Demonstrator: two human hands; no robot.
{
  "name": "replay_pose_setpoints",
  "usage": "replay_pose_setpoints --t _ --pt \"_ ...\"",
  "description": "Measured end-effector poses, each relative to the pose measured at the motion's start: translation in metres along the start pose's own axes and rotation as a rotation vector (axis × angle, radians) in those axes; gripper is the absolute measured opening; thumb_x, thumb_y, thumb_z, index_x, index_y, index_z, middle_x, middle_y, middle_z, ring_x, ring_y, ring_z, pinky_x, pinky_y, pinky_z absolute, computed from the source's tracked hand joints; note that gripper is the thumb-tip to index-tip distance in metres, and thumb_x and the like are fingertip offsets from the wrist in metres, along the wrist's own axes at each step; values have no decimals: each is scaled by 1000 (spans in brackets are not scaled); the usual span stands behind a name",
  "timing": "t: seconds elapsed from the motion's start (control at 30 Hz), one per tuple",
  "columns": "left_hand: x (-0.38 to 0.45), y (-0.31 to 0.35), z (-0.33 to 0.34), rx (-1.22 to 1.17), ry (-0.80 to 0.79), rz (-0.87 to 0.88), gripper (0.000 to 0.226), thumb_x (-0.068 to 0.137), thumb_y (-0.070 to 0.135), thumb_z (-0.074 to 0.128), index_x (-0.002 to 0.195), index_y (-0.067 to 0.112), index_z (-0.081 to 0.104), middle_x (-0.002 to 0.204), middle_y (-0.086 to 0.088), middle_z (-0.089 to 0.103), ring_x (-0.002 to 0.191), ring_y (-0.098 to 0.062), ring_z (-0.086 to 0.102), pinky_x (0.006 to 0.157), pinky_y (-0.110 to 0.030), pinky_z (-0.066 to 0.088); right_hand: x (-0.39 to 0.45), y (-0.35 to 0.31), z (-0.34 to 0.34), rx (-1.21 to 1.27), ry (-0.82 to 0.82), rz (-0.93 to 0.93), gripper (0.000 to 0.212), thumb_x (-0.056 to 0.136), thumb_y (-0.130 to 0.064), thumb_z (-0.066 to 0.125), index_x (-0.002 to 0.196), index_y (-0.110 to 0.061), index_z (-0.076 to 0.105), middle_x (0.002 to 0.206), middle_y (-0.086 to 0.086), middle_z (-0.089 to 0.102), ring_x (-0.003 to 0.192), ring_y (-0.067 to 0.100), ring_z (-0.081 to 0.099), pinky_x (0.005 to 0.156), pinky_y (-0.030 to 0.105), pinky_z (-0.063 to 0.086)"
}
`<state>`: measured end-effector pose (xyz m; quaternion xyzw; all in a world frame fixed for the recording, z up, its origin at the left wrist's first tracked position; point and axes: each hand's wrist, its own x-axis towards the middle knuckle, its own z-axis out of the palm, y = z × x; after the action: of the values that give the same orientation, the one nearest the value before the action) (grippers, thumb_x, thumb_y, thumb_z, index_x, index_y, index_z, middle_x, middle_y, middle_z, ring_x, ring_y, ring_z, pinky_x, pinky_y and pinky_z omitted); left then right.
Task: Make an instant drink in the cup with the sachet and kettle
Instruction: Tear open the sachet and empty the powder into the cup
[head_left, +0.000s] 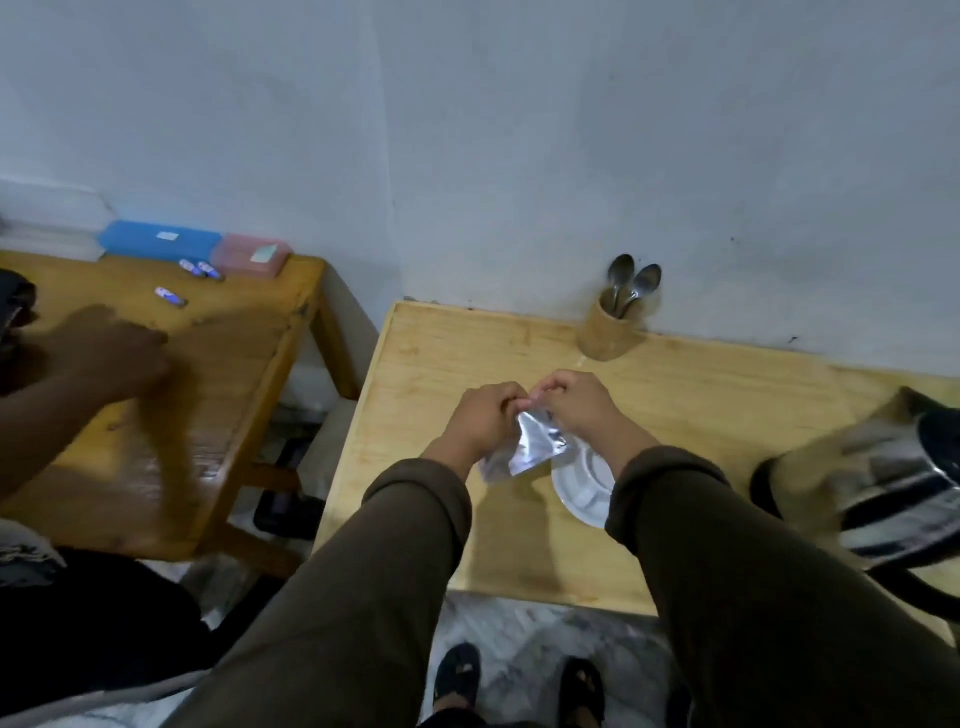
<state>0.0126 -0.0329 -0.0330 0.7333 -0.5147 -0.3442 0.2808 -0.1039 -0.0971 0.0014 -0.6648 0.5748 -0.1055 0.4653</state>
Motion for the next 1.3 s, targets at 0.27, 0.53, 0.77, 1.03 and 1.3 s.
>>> replay_pose_setpoints --t 0.27,0.53,0.77,1.03,1.3 --pt "-9 51 10 -78 8 63 20 94 19 50 97 9 68 102 -14 71 82 -18 52 63 -22 35 -13 7 -48 34 58 -26 32 83 -7 67 58 -22 53 64 -4 55 74 20 53 60 24 44" --pt "-11 83 36 -113 36 52 20 93 21 53 99 10 68 106 -13 71 91 -22 58 77 -26 39 -27 24 -92 174 -46 -76 27 84 4 64 65 -14 56 68 3 58 57 10 53 46 11 48" --pt "-14 98 47 -197 56 -10 22 95 19 49 95 10 69 97 -10 68 88 -17 53 80 -27 38 -31 32 -103 49 45 -187 33 80 2 66 58 -20 57 60 -1 55 56 11 51 57 20 45" --pt "-21 111 48 -422 15 -128 19 94 13 46 88 16 64 72 6 57 75 -11 49 63 -17 37 -43 31 -105 -112 111 -312 18 80 0 63 72 -15 61 73 3 59 71 14 50 53 7 36" --pt "-22 109 49 -500 27 -182 29 93 12 47 68 20 60 68 1 57 63 -10 49 59 -20 40 -47 32 -101 -166 128 -407 7 82 0 62 86 -2 68 73 -3 56 76 15 49 60 13 35"
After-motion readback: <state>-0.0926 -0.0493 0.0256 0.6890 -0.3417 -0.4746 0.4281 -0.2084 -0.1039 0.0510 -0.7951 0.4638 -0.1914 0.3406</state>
